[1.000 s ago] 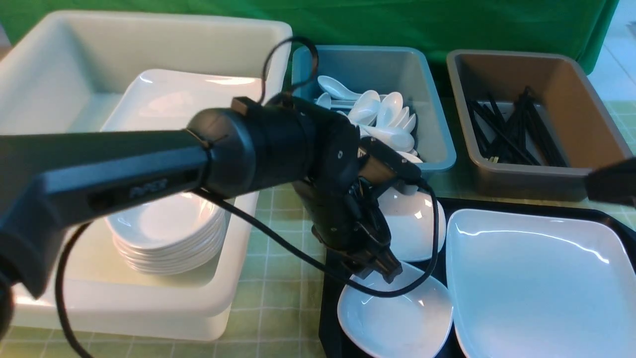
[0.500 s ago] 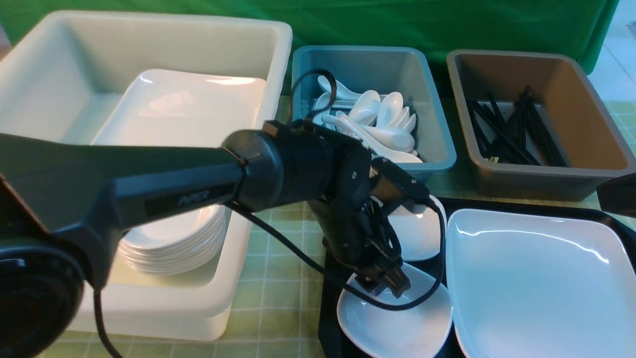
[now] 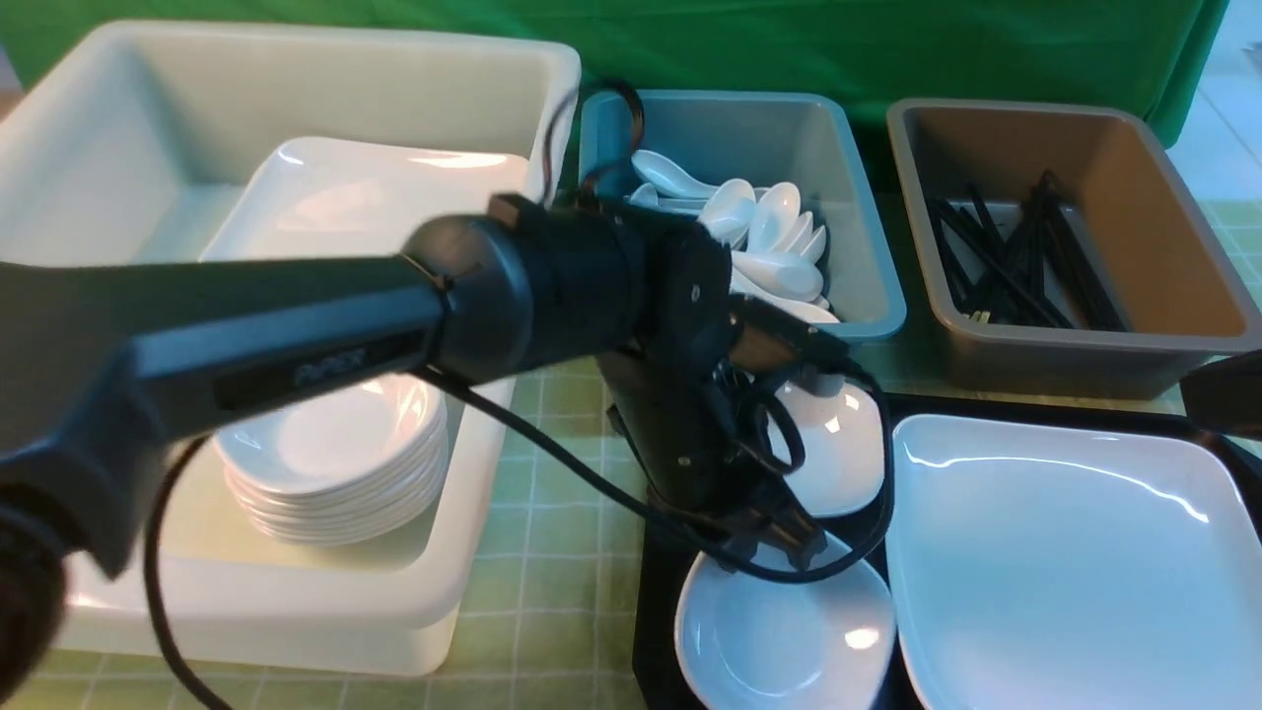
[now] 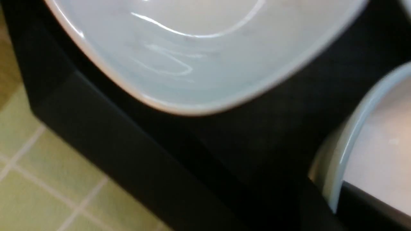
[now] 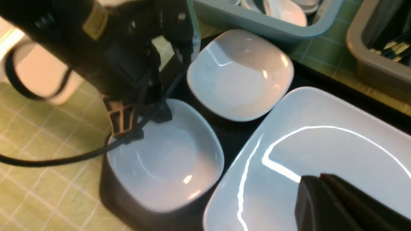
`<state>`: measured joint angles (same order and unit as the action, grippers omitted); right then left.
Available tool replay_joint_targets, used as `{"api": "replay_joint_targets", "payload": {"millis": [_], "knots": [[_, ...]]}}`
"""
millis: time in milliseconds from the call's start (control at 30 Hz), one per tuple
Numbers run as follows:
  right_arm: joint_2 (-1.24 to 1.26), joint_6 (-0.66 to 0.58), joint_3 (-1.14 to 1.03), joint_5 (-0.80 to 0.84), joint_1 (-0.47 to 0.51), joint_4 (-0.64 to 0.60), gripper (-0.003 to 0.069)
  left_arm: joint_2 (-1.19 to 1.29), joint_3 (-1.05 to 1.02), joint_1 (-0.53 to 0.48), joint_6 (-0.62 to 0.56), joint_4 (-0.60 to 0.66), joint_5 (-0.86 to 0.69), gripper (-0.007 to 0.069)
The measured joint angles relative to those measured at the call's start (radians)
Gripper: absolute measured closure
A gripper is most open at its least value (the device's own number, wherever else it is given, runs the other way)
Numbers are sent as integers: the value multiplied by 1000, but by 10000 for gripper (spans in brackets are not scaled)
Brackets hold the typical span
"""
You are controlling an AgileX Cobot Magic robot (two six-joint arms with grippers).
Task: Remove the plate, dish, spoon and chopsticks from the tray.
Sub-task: Use the left arm to put the small plate into the large storage box on the left
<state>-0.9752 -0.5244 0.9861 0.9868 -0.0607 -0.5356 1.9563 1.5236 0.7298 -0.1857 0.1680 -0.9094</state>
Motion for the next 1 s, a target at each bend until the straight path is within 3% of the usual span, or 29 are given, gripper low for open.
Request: {"api": "replay_joint_targets", "payload": {"millis": [267,400,667,700,867,1000], "knots": [[-14,-148,157,56,-59,-162,662,-253,62,-9,3,-28,-130,619],[-92,-171,277,58,-216,-193,664,-393,64,-102,6,2,-199,619],[-315,-171,492,50,-496,-194,664,-583,-27,-587,7,93,-243,619],[-362,-170,531,43,-540,-195,664,-610,-106,-734,3,145,-201,619],[-431,-149,576,23,-597,-197,664,-617,-342,-944,1,283,-27,619],[-482,-125,583,-3,-621,-194,664,-589,-484,-991,-61,395,79,615]]}}
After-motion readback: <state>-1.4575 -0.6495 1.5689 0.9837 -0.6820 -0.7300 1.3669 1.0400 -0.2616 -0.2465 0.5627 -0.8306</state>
